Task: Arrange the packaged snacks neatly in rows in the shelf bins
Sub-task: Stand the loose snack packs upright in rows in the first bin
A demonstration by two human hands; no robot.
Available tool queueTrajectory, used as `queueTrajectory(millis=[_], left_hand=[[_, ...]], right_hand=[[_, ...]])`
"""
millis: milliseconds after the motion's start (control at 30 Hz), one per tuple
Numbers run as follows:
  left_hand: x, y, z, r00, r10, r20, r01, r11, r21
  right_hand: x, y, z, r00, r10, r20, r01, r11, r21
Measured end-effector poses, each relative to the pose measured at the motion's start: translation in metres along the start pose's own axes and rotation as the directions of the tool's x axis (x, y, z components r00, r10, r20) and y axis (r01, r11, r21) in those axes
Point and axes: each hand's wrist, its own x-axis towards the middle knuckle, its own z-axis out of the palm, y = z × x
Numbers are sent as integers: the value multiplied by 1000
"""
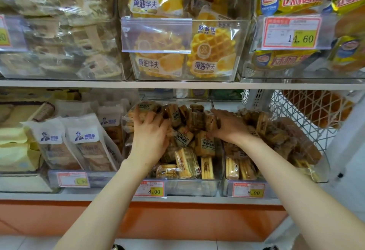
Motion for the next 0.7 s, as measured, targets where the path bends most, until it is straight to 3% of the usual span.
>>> queueTrajectory(millis=[200,333,567,700], left_hand=[[2,4,5,997,-71,-10,71,997,13],[3,2,4,998,-53,29,52,999,13],[3,9,-9,989,45,-139,-67,986,-154],[-5,24,-11,985,167,-48,-173,926,-337]], right_hand=[[11,-8,5,997,47,-63,-52,996,-69],[12,-7,4,992,-24,-123,8,992,-126],[-16,-6,-19,981,-153,-121,175,964,198],[-41,-2,-21,939,-327,-105,328,945,-4]])
